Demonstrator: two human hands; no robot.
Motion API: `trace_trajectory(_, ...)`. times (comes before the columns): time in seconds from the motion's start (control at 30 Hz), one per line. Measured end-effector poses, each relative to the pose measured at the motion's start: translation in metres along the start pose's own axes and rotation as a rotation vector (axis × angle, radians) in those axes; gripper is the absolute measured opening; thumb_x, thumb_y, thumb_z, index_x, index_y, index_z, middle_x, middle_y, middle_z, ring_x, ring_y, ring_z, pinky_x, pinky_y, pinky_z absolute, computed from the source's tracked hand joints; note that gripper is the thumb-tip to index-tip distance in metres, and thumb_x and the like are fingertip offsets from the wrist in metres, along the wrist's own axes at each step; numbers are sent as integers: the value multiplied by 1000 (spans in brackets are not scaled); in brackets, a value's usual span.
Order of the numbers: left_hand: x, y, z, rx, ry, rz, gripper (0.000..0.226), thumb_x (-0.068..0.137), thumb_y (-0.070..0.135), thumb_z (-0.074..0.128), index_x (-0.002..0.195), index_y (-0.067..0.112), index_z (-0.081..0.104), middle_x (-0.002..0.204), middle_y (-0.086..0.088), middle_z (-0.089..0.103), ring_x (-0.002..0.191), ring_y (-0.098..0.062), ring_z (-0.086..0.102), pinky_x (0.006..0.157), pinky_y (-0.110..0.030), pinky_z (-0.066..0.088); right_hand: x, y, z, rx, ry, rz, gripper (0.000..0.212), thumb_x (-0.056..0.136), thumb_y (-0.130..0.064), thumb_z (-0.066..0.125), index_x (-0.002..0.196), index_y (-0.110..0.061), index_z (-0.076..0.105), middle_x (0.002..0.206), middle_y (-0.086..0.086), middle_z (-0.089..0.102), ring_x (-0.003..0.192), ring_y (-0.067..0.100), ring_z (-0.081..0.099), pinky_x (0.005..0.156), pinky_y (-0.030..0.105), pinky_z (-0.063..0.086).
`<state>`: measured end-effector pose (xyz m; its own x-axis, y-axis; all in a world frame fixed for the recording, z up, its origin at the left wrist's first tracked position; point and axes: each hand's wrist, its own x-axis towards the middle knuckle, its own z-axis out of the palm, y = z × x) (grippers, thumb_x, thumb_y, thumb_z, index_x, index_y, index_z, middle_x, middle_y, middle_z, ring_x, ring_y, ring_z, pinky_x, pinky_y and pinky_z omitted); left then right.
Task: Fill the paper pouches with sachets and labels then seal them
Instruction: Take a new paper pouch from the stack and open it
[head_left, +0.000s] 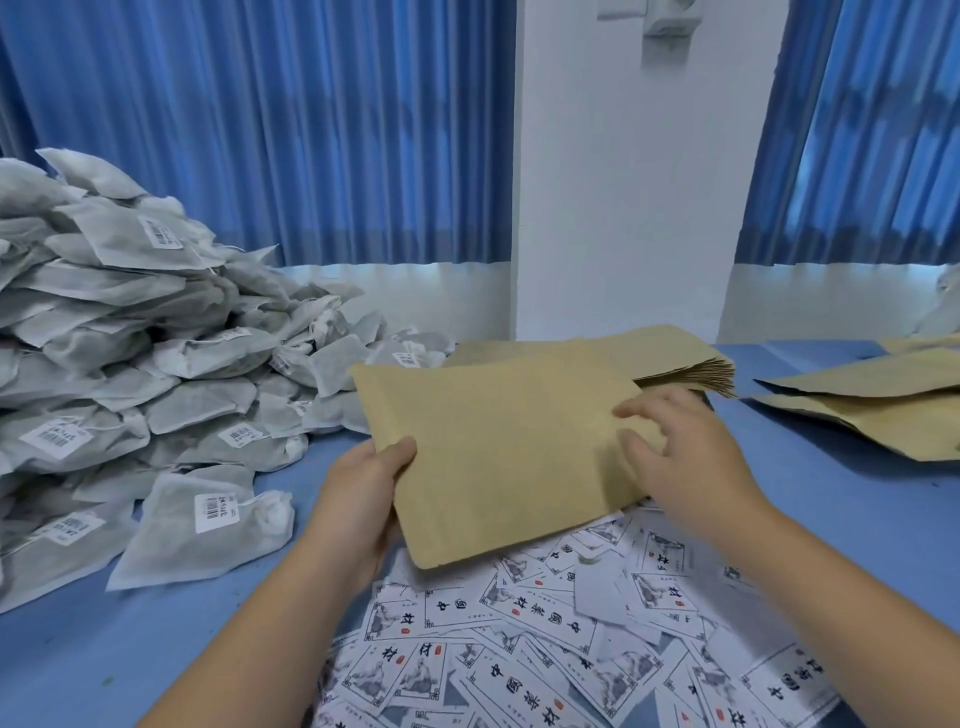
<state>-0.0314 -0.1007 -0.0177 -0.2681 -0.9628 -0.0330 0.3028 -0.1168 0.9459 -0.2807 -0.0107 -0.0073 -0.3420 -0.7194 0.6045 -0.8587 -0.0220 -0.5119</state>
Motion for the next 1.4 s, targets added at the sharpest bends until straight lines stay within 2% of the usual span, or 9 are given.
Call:
trace_trajectory(0.1,-7,-1,11,-86,-54,-41,30,102,30,43,107,9,64,86,-5,76,70,-18,73,47,-29,54,-1,-32,12,134,-124,-83,17,86,-7,62,90,-22,71,95,-11,59,85,-2,53,75,9,38)
trace_trajectory(0.3,-15,2,16,-201,-160,-60,41,101,40,39,109,10,65,83,-3,72,58,-15,69,43,-28,52,7,-100,44,214,-312,-198,7,87,-25,63,83,-24,69,86,-12,63,75,-2,53,69,7,38)
trace_trajectory(0.43,-18,2,14,-184,-215,-60,42,101,37,39,116,7,64,86,-7,71,62,-15,68,50,-28,55,11,-116,59,234,-324,-123,26,88,-41,60,75,-19,64,73,-8,63,64,2,52,64,23,43)
trace_trajectory(0.53,-20,6,14,-225,-243,-73,43,99,36,43,121,6,62,99,-12,67,65,-18,69,51,-30,56,13,-116,60,307,-318,-41,33,85,-47,62,71,-17,60,60,-13,57,55,0,47,58,24,41)
trace_trajectory(0.67,-23,8,14,-267,-328,-45,51,83,37,53,119,1,61,99,-13,69,71,-24,70,57,-34,58,16,-112,53,457,-406,62,38,84,-49,64,71,-13,58,51,-14,50,51,3,45,61,28,41)
trace_trajectory(0.83,-25,6,13,-246,-417,0,51,86,36,53,120,-1,60,103,-18,69,82,-27,70,66,-36,60,15,-112,42,546,-471,87,33,86,-46,64,71,-17,57,47,-17,48,45,-2,43,48,11,37)
trace_trajectory(1.17,-26,3,14,-258,-419,26,43,84,31,57,115,1,64,101,-19,70,81,-26,72,62,-31,59,17,-114,34,495,-514,58,43,77,-59,65,75,-18,53,48,-18,48,46,-1,43,48,12,36)
trace_trajectory(1.3,-25,0,16,-104,-314,110,21,94,17,55,99,5,72,90,-16,73,73,-21,72,58,-26,57,18,-117,31,318,-573,-13,47,70,-63,69,72,-21,46,58,-12,47,54,6,42,57,25,36)
trace_trajectory(1.4,-25,-2,15,-50,-238,156,14,95,5,53,92,-2,65,83,-20,73,70,-23,72,57,-24,56,18,-120,27,302,-652,-5,40,79,-52,68,72,-19,46,63,-2,53,60,14,48,63,32,42)
